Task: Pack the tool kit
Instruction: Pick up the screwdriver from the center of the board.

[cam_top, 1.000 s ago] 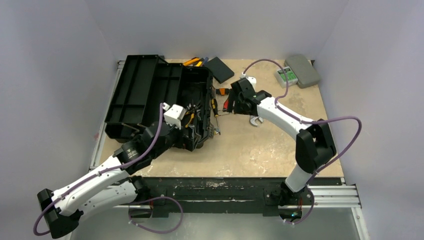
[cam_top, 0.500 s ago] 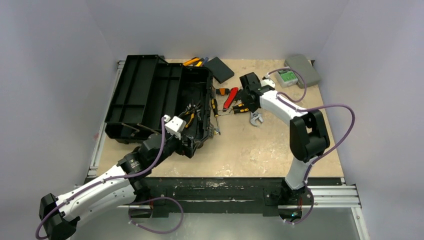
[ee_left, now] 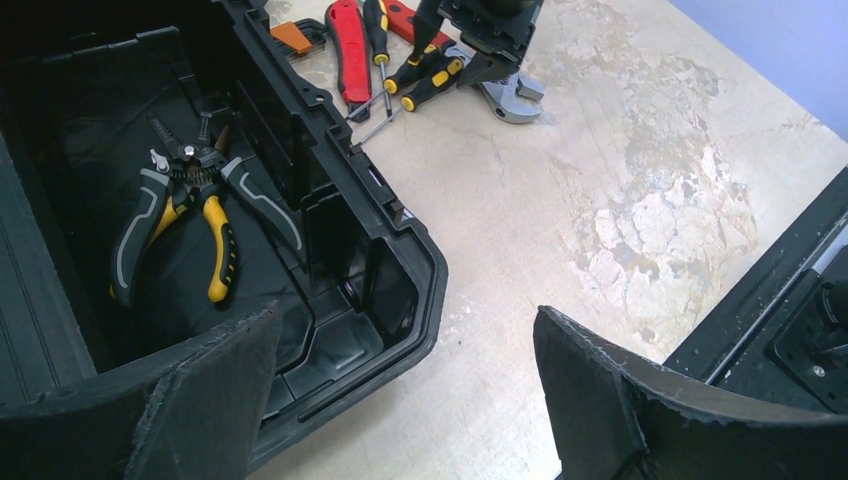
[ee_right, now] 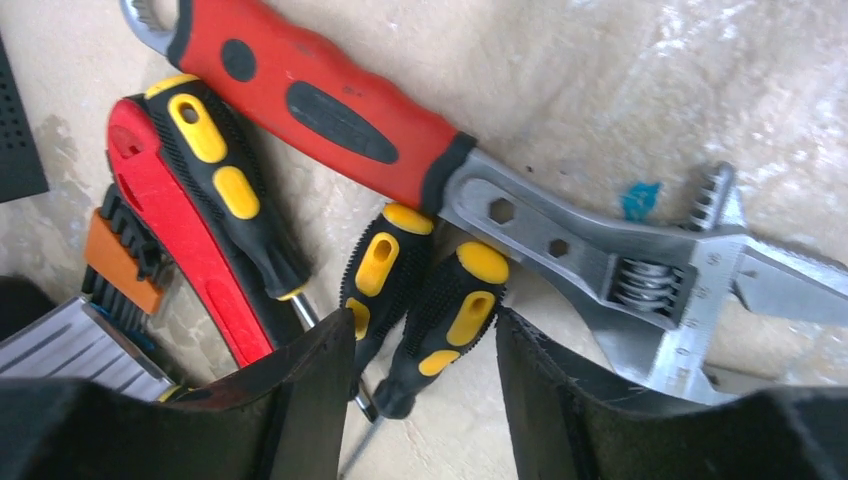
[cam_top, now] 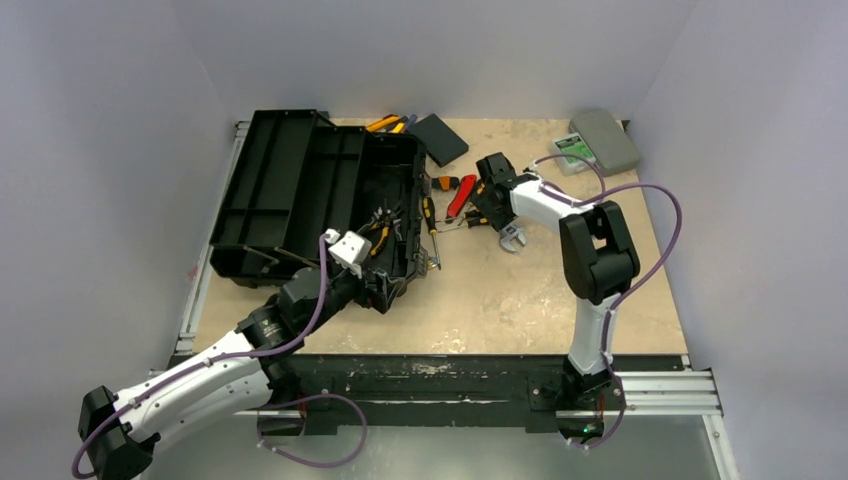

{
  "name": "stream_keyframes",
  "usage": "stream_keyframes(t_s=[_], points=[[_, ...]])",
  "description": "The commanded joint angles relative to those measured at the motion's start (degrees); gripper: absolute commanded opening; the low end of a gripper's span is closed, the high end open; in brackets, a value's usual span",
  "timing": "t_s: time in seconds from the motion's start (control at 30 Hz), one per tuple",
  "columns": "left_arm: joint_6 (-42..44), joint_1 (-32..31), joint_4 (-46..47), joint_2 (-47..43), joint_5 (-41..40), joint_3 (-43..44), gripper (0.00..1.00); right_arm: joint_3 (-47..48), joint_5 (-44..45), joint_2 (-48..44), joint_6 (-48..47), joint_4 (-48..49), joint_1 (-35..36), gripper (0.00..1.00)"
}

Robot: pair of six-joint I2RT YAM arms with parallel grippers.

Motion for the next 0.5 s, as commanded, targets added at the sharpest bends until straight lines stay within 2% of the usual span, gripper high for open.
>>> stream_keyframes(t_s=[0.0, 0.13, 0.3, 0.37, 0.47], points=[[-0.1, 0.2, 2.9, -0.4, 0.8, 0.0, 0.93, 2.0, 0.0, 2.0, 2.1, 0.8, -0.6, 0.45], [0.0, 0.2, 2.5, -0.5, -0.1, 0.0, 0.92, 0.1, 0.3, 1.3, 3.0, 0.7, -1.0, 0.32], [0.1, 0.2, 2.7, 0.4, 0.2, 0.2, 0.93, -3.2, 0.4, -1.2, 3.2, 2.4, -1.8, 0.24], [0.2, 0.3, 2.8, 0.6, 0.2, 0.3, 0.93, -4.3, -0.2, -1.9, 2.1, 4.2, -2.5, 0.27], [0.5, 0.2, 2.8, 0.8, 0.2, 0.4, 0.93, -3.9, -1.4, -1.7, 0.8, 4.2, -3.2, 0.41]])
